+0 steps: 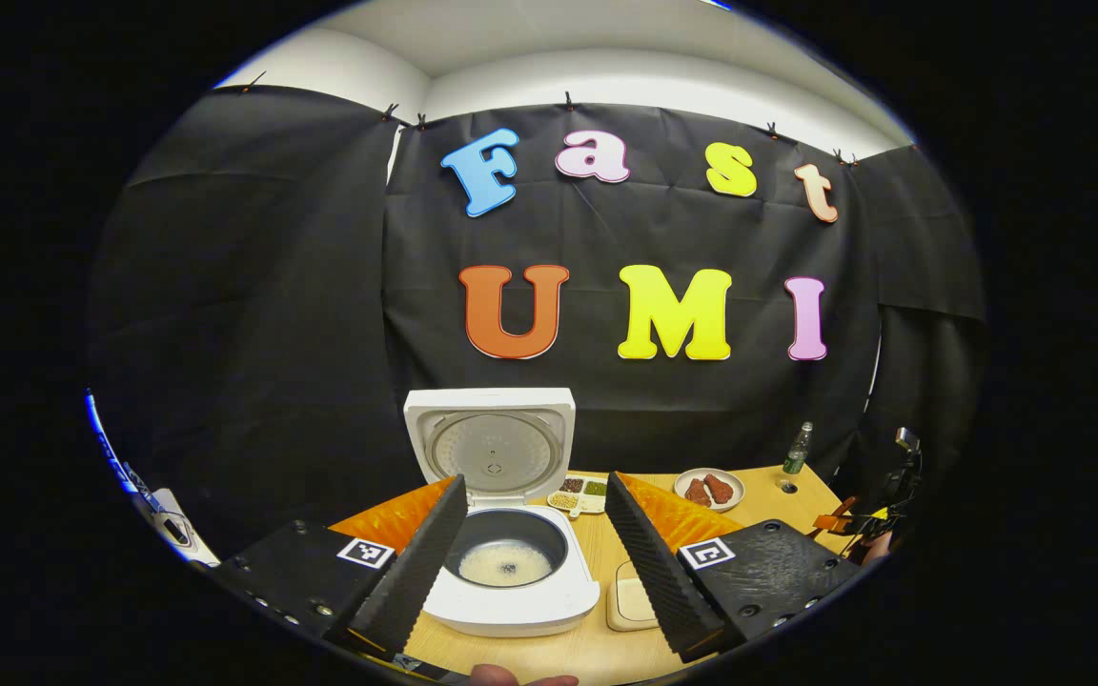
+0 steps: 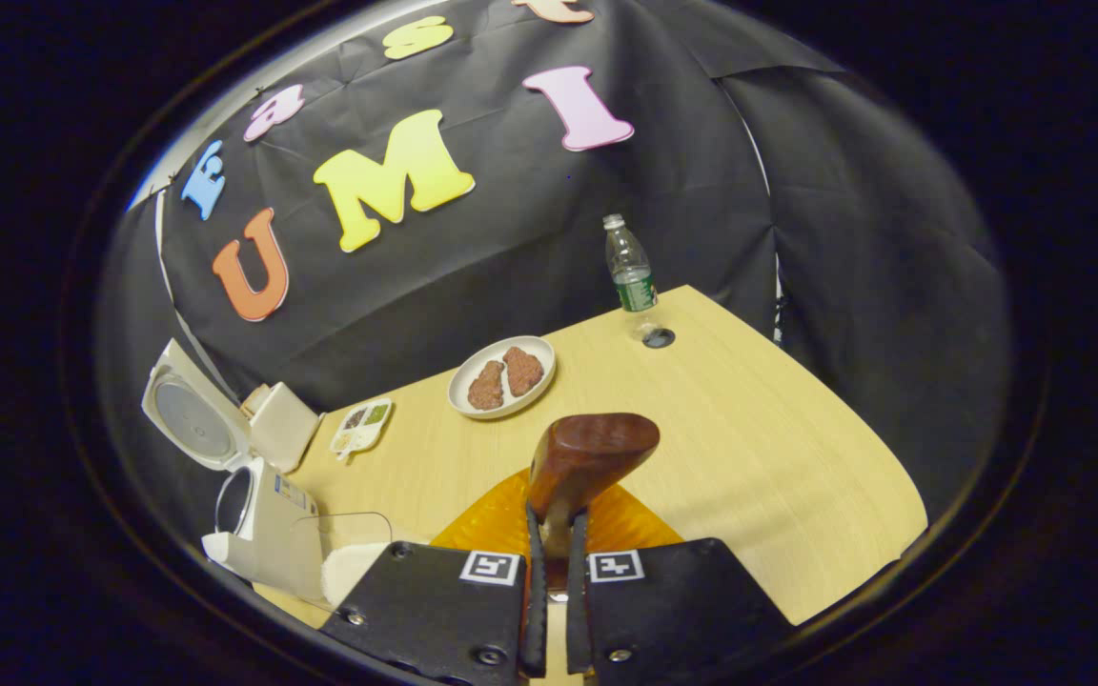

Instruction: Close the left gripper, press the button to open the rice cooker; take a wooden spoon from the chopstick holder with the right hand, scoop a spoonful of rice and pour it into the rice cooker, then put the wooden spoon back into the chopstick holder.

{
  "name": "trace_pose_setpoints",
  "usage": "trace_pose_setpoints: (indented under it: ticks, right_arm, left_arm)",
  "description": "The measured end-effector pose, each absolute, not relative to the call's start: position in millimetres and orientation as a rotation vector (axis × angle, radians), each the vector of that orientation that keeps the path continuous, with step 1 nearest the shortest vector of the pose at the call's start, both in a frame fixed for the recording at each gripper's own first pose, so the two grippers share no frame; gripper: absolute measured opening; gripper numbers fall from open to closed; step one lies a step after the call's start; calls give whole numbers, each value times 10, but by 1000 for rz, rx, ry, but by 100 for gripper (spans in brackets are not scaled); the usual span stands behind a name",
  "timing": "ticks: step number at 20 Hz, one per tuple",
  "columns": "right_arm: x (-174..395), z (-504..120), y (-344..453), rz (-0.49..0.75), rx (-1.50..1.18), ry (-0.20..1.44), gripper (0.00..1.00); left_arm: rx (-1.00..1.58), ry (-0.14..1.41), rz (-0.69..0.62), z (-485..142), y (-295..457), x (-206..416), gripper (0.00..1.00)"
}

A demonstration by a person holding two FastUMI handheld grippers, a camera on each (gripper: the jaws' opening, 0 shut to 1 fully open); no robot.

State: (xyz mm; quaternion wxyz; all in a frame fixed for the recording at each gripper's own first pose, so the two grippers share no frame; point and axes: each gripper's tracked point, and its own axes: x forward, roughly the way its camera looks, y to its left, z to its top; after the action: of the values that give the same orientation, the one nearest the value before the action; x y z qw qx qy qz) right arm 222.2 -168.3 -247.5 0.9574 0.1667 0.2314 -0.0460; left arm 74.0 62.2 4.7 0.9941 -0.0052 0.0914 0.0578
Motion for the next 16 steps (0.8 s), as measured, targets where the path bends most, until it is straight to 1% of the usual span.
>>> trace_pose_setpoints:
  ticks: [2, 3, 4, 7, 10, 11, 12, 13, 15, 16]
  right_arm:
    - [2256, -2533, -1649, -83, 327, 468, 13]
    - [2271, -2578, -1629, -80, 320, 470, 16]
    - [2289, -2607, -1636, -82, 317, 471, 16]
    - [2334, -2671, -1623, -85, 328, 479, 20]
    - [2362, -2600, -1601, -73, 324, 458, 24]
    - [2368, -2580, -1608, -69, 309, 453, 34]
    - [2356, -2547, -1622, -73, 296, 448, 41]
    - [2348, -2499, -1647, -77, 285, 442, 62]
    - [2315, -2403, -1720, -99, 274, 428, 89]
    - [2293, -2331, -1751, -107, 277, 418, 93]
  left_arm:
    - [-4, 189, 116, 33, 594, 751, 93]
    - [1, 193, 117, 22, 597, 775, 93]
    - [4, 199, 117, 14, 592, 785, 93]
    - [4, 210, 115, -4, 583, 789, 93]
    - [3, 209, 112, 6, 588, 802, 93]
    - [2, 207, 110, 4, 586, 807, 93]
    - [-2, 204, 109, 12, 589, 818, 93]
    - [-7, 200, 106, 20, 588, 810, 93]
    - [-18, 192, 102, 27, 597, 814, 93]
    - [-23, 188, 99, 33, 599, 805, 93]
